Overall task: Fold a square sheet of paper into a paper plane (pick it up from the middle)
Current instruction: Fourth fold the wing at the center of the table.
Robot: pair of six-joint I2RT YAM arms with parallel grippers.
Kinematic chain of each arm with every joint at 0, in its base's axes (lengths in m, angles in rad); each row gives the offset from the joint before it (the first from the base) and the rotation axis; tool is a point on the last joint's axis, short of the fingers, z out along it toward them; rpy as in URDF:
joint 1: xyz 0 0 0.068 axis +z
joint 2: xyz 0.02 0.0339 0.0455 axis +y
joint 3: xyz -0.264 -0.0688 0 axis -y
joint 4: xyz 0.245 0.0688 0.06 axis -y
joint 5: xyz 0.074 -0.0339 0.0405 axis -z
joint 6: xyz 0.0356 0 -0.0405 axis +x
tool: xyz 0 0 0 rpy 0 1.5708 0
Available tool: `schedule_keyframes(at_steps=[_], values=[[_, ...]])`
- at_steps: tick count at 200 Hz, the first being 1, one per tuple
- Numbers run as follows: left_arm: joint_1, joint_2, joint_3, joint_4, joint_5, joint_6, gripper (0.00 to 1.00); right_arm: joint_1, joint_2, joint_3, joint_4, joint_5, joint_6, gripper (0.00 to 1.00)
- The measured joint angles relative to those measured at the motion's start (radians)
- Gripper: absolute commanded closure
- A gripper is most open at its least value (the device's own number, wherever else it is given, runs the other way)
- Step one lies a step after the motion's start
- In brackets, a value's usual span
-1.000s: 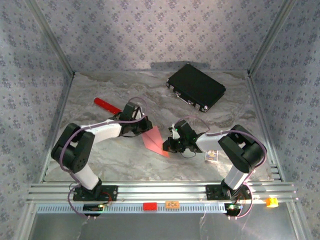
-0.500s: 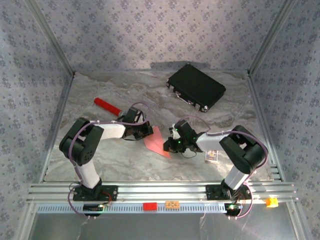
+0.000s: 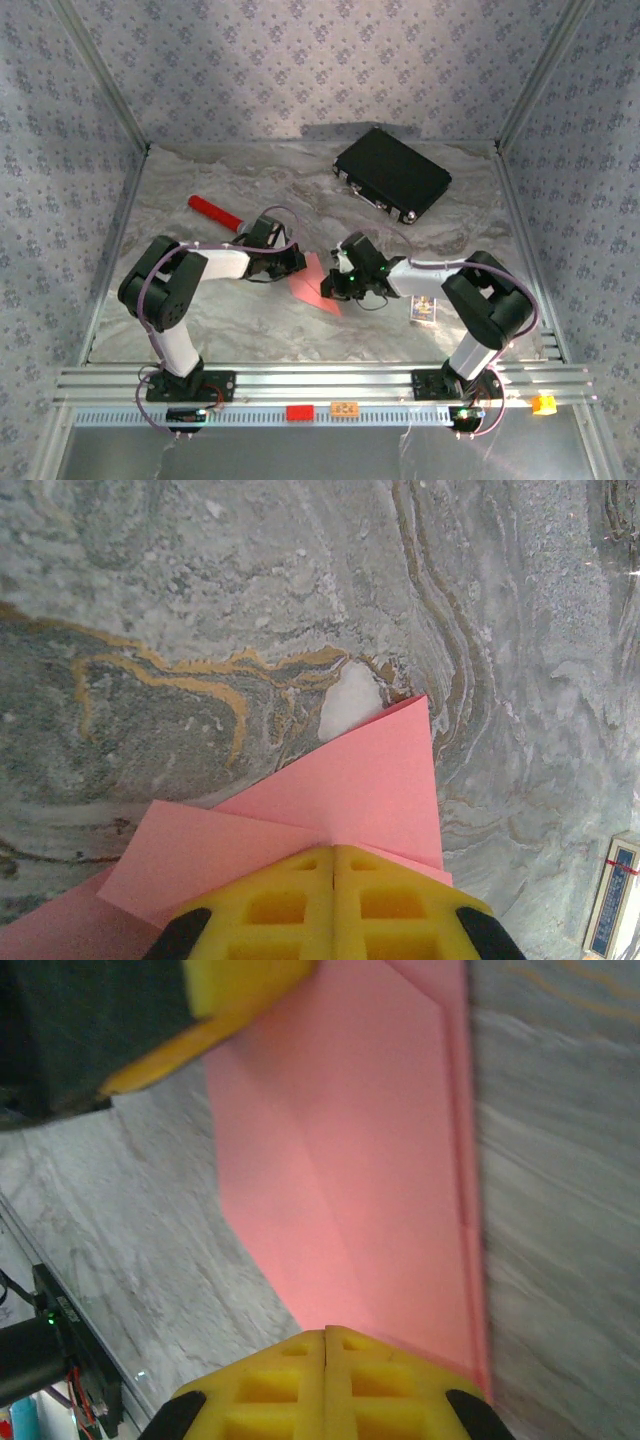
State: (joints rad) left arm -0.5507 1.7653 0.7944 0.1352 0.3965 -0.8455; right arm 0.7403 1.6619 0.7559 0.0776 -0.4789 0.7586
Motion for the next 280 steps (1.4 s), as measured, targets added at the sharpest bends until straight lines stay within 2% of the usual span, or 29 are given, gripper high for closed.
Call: schedule_keyframes(at_steps=[48, 84, 135, 190, 244, 257, 270, 280], values=[[0.0, 0.0, 0.0, 0.001, 0.0, 0.0, 1.0, 0.005, 0.092, 0.074, -0.027, -0.014, -0.026, 1.0], [0.0, 0.0, -0.003, 0.008, 0.0, 0.0, 1.0, 0.004, 0.098, 0.05, -0.024, -0.02, -0.042, 0.97], [0.0, 0.0, -0.008, 0.021, 0.0, 0.0, 1.0, 0.002, -0.056, -0.149, 0.033, -0.034, -0.04, 0.96], [-0.002, 0.003, -0.012, 0.031, 0.012, -0.001, 1.0, -0.007, -0.15, -0.296, 0.156, -0.04, -0.018, 0.96], [-0.002, 0.004, -0.012, 0.033, 0.015, -0.004, 1.0, -0.006, -0.224, -0.333, 0.09, -0.032, -0.011, 0.96], [-0.002, 0.004, -0.012, 0.033, 0.015, -0.004, 1.0, -0.007, -0.265, -0.339, 0.043, -0.01, 0.006, 0.94], [-0.002, 0.004, -0.012, 0.034, 0.017, -0.005, 1.0, -0.013, -0.322, -0.341, -0.003, 0.007, 0.025, 0.83], [-0.001, 0.004, -0.013, 0.034, 0.019, -0.012, 1.0, -0.02, -0.363, -0.336, -0.033, 0.02, 0.032, 0.8]])
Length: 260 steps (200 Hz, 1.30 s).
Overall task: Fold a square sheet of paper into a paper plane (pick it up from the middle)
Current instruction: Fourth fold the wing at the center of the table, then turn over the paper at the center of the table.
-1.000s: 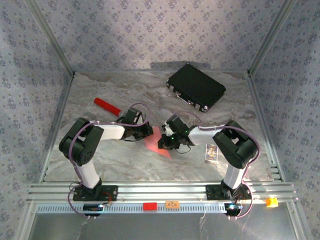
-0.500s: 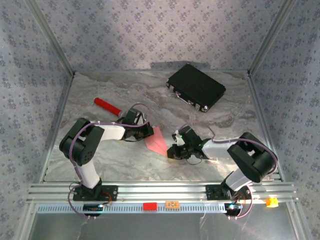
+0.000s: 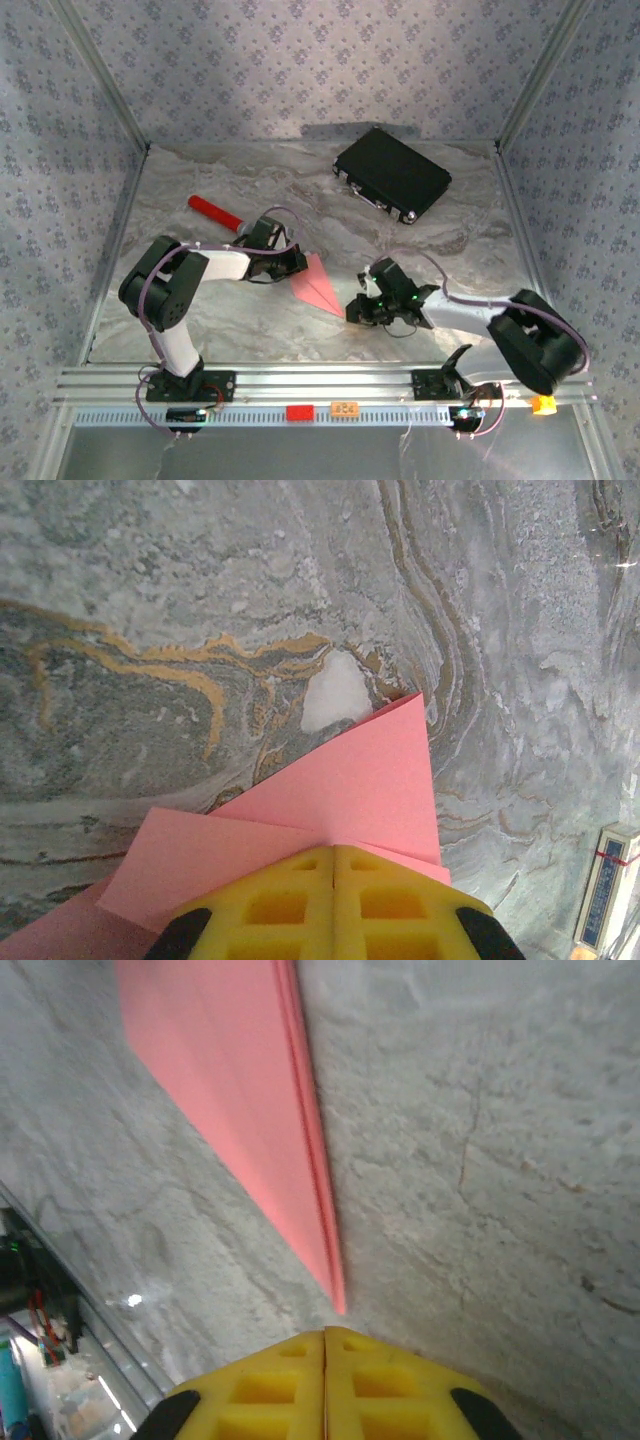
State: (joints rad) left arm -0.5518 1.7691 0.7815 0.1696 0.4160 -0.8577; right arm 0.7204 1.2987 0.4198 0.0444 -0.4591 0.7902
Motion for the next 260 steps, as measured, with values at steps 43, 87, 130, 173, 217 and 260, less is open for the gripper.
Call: schedule_keyframes(at_steps=[43, 87, 130, 173, 217, 260], values=[[0.0, 0.0, -0.006, 0.014, 0.003, -0.023, 1.0, -0.032, -0.045, 0.058, -0.051, 0.006, 0.059, 0.69], [0.0, 0.0, -0.006, 0.014, 0.003, -0.026, 1.0, -0.033, 0.053, 0.056, -0.026, -0.036, 0.116, 0.66], [0.0, 0.0, -0.006, 0.015, 0.003, -0.026, 1.0, -0.031, 0.102, 0.056, 0.008, -0.062, 0.138, 0.66], [0.0, 0.0, -0.006, 0.015, 0.004, -0.026, 1.0, -0.031, 0.129, 0.056, 0.028, -0.077, 0.142, 0.66], [0.0, 0.0, -0.006, 0.015, 0.004, -0.026, 1.0, -0.031, 0.145, 0.056, 0.079, -0.089, 0.146, 0.67], [0.0, 0.0, -0.006, 0.015, 0.004, -0.026, 0.99, -0.032, 0.155, 0.056, 0.121, -0.1, 0.145, 0.66]])
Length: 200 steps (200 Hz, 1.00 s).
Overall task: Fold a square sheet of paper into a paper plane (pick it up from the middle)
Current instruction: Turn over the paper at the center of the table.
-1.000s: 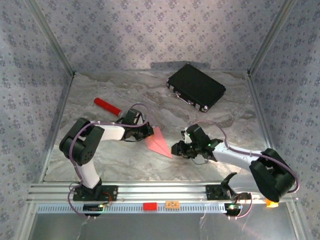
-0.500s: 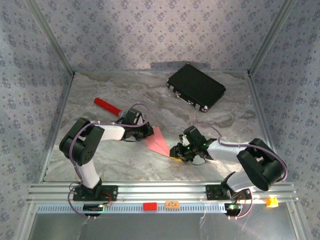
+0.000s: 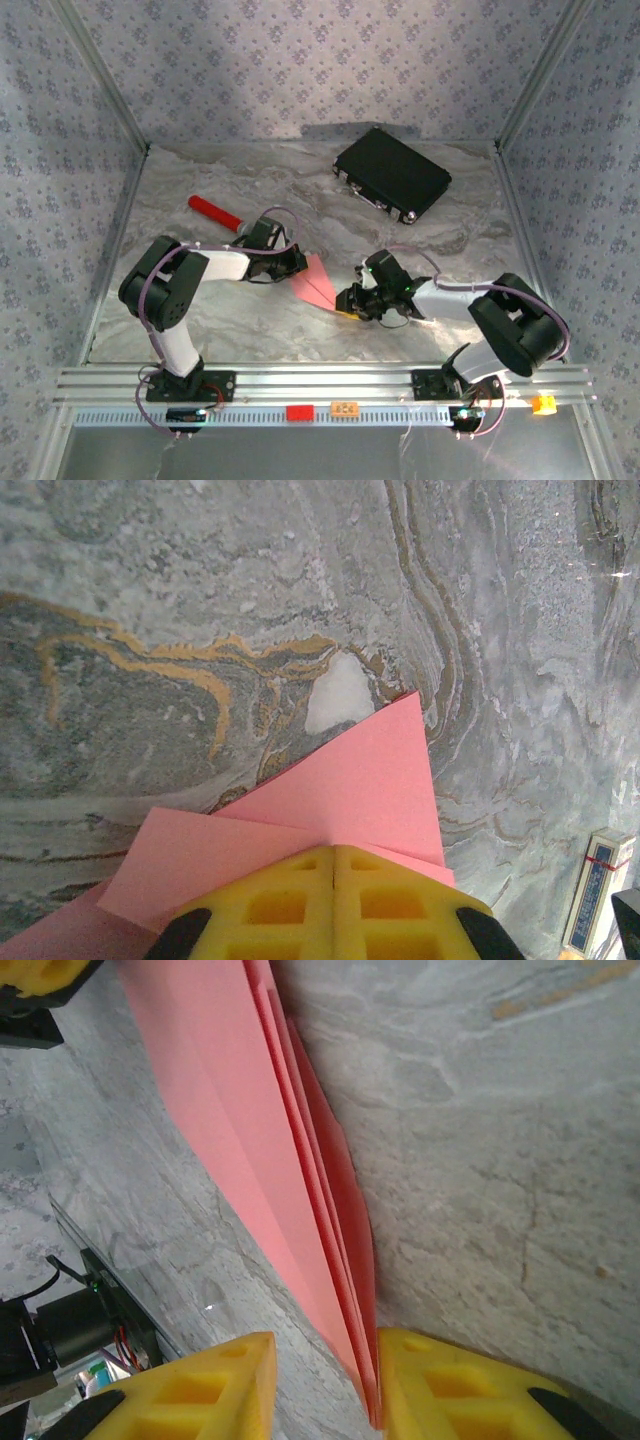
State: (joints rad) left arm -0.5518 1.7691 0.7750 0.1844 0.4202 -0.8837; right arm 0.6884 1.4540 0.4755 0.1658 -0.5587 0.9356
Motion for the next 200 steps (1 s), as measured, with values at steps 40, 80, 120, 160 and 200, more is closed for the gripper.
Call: schedule_keyframes(at_steps=[40, 80, 120, 160, 200], values=[[0.0, 0.0, 0.0, 0.0, 0.0, 0.0, 0.99, -0.008, 0.001, 0.0, 0.038, -0.006, -0.002, 0.66], [0.0, 0.0, 0.0, 0.0, 0.001, 0.0, 1.0, -0.028, 0.026, 0.0, 0.087, -0.008, -0.019, 0.72], [0.0, 0.0, 0.0, 0.0, 0.003, 0.0, 0.99, -0.034, 0.042, -0.001, 0.126, -0.019, -0.031, 0.8], [0.0, 0.0, 0.0, 0.0, 0.003, 0.0, 0.97, -0.034, 0.042, -0.008, 0.144, -0.026, -0.035, 0.91], [0.0, -0.023, 0.0, -0.027, -0.001, -0.009, 0.83, -0.034, 0.04, -0.019, 0.151, -0.026, -0.038, 0.95]])
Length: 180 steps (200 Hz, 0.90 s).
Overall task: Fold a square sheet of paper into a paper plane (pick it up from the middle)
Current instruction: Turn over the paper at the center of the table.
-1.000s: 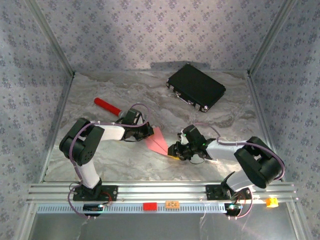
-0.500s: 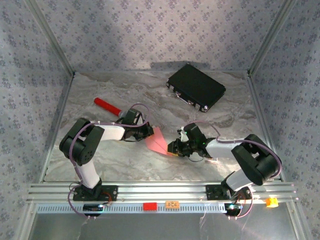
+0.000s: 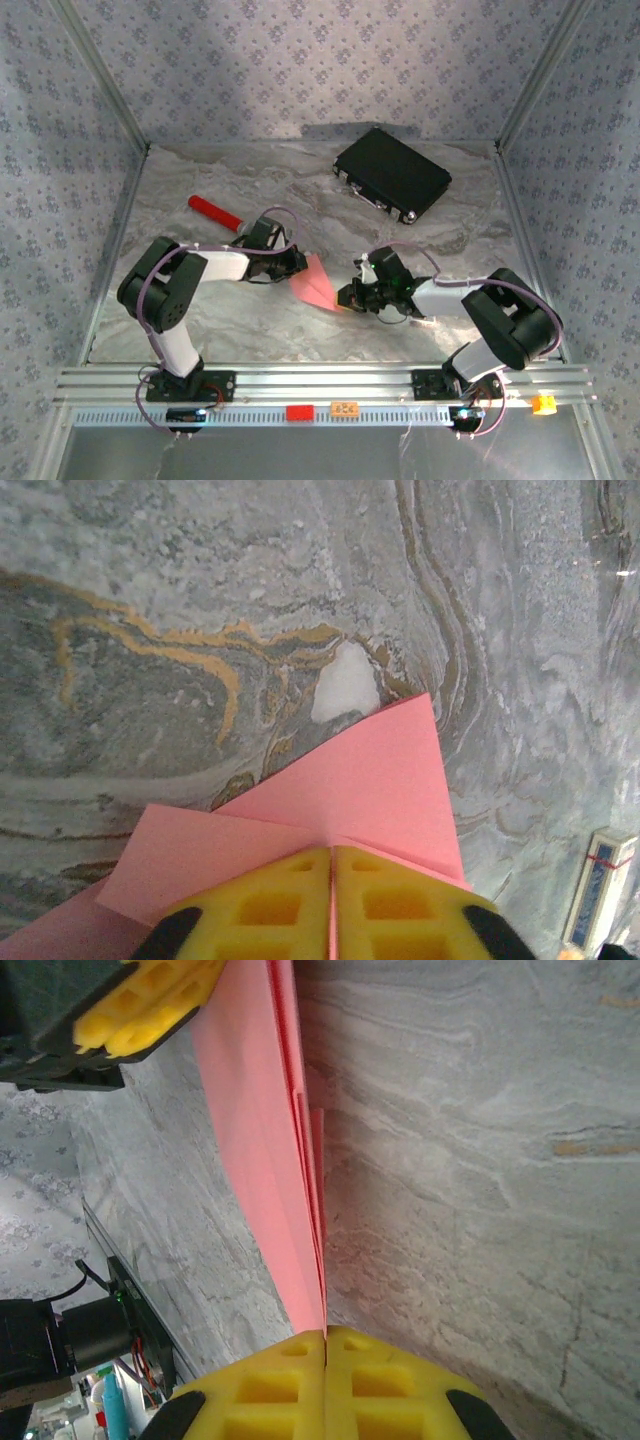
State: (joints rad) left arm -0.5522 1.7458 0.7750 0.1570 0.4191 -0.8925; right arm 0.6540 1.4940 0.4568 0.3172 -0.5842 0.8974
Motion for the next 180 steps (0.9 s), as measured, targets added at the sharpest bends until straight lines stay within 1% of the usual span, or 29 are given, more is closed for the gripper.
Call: schedule_keyframes(at_steps=[23, 52, 79, 106, 134, 160, 180], values=[[0.0, -0.068, 0.0, -0.032, -0.011, -0.007, 0.74, 0.0, -0.026, -0.005, -0.012, 0.008, -0.008, 0.96], [-0.001, -0.191, 0.0, -0.062, -0.034, 0.007, 0.69, 0.0, -0.101, -0.007, -0.055, 0.043, -0.04, 0.96], [-0.006, -0.29, -0.002, -0.099, -0.072, 0.023, 0.68, 0.008, -0.189, -0.007, -0.135, 0.109, -0.089, 0.96], [-0.007, -0.371, -0.032, -0.125, -0.112, 0.04, 0.67, 0.035, -0.267, 0.014, -0.254, 0.2, -0.151, 0.96], [-0.006, -0.416, -0.064, -0.149, -0.147, 0.049, 0.65, 0.069, -0.33, 0.058, -0.369, 0.309, -0.207, 0.97], [-0.006, -0.437, -0.087, -0.156, -0.162, 0.05, 0.65, 0.088, -0.371, 0.09, -0.451, 0.422, -0.223, 0.97], [-0.006, -0.457, -0.117, -0.153, -0.162, 0.045, 0.65, 0.102, -0.394, 0.129, -0.526, 0.525, -0.206, 0.97]])
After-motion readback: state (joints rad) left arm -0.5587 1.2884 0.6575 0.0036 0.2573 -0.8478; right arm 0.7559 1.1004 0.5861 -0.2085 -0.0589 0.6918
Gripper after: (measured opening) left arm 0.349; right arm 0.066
